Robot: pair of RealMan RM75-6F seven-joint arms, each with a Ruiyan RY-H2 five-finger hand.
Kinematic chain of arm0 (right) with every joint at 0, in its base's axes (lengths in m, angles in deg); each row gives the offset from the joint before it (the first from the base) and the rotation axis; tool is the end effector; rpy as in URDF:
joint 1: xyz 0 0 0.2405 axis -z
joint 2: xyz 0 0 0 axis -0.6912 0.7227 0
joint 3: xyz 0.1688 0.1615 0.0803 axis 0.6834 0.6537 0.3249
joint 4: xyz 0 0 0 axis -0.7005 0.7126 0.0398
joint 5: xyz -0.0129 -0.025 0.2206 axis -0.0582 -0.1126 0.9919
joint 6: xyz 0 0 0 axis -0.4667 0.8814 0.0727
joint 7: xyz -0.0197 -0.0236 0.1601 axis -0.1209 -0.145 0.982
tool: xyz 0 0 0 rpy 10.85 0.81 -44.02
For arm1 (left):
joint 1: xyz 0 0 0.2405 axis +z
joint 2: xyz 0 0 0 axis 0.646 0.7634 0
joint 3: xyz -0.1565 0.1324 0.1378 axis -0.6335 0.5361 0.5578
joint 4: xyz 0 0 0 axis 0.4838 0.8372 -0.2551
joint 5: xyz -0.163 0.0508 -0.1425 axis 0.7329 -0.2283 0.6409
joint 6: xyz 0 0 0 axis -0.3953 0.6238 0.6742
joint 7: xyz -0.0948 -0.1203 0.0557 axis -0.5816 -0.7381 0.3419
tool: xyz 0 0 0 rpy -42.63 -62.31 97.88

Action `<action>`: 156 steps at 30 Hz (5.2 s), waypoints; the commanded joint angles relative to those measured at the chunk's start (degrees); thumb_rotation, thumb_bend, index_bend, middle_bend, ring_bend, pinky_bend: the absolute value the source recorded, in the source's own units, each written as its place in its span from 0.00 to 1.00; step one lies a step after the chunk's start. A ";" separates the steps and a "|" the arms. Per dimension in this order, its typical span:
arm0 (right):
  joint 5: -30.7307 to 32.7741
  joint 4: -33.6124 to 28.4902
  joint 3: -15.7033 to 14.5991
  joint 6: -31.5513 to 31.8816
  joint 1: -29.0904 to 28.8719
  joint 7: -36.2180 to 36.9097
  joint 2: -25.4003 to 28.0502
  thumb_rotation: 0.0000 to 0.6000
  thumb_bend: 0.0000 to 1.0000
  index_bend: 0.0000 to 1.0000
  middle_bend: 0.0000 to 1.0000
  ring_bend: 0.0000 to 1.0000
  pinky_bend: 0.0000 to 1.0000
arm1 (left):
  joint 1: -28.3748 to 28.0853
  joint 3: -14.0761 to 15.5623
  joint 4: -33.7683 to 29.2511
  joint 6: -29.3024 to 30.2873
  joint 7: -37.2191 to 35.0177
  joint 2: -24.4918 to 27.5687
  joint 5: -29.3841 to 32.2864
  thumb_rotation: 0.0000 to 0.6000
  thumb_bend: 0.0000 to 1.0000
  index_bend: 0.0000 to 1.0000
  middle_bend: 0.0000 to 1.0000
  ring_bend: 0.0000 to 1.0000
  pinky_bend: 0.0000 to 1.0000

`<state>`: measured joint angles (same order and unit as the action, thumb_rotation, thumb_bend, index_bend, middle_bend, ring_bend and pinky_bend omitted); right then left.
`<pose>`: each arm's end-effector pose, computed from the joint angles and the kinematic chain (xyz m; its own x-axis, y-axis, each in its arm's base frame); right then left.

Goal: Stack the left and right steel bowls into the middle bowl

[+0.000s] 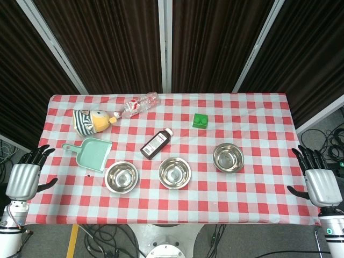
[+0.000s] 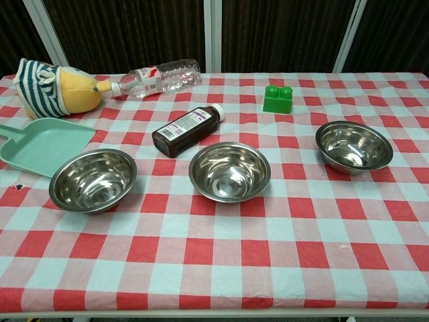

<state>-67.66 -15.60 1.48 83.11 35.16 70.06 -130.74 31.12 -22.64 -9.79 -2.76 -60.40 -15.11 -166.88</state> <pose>-0.3058 -0.2241 0.1558 0.4684 -0.0559 0.8817 -0.8834 -0.0412 0.4667 -0.2965 0.2308 0.1189 0.4484 -0.0614 0.8917 0.8894 -0.0684 -0.4519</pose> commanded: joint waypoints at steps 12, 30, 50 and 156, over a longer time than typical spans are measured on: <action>0.30 -0.55 0.51 -1.50 -1.40 -1.85 0.14 1.00 0.03 0.00 0.03 0.00 0.01 | -0.58 -0.30 -0.86 -0.13 0.11 0.07 -0.06 1.00 0.09 0.26 0.26 0.21 0.29; -3.52 6.84 1.51 -17.38 -16.47 -14.97 -12.36 1.00 0.12 0.33 0.34 0.76 0.73 | 0.91 0.01 2.59 2.24 -3.29 -0.20 0.02 1.00 0.09 0.26 0.26 0.21 0.29; 0.08 17.04 -0.47 -23.55 -20.80 -17.40 -20.84 1.00 0.13 0.35 0.35 0.82 0.77 | 1.35 -0.46 4.63 2.13 -5.77 -0.06 1.10 1.00 0.10 0.26 0.26 0.21 0.29; 18.06 -4.94 1.64 -35.53 -42.31 -39.88 -21.95 1.00 0.00 0.14 0.20 0.85 0.78 | 2.55 -0.71 10.60 0.15 -9.96 -1.72 3.82 1.00 0.11 0.26 0.26 0.21 0.29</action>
<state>-50.35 -18.40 3.29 46.59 -7.03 31.15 -154.89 33.69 -23.33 0.84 -2.63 -70.36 -16.85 -163.03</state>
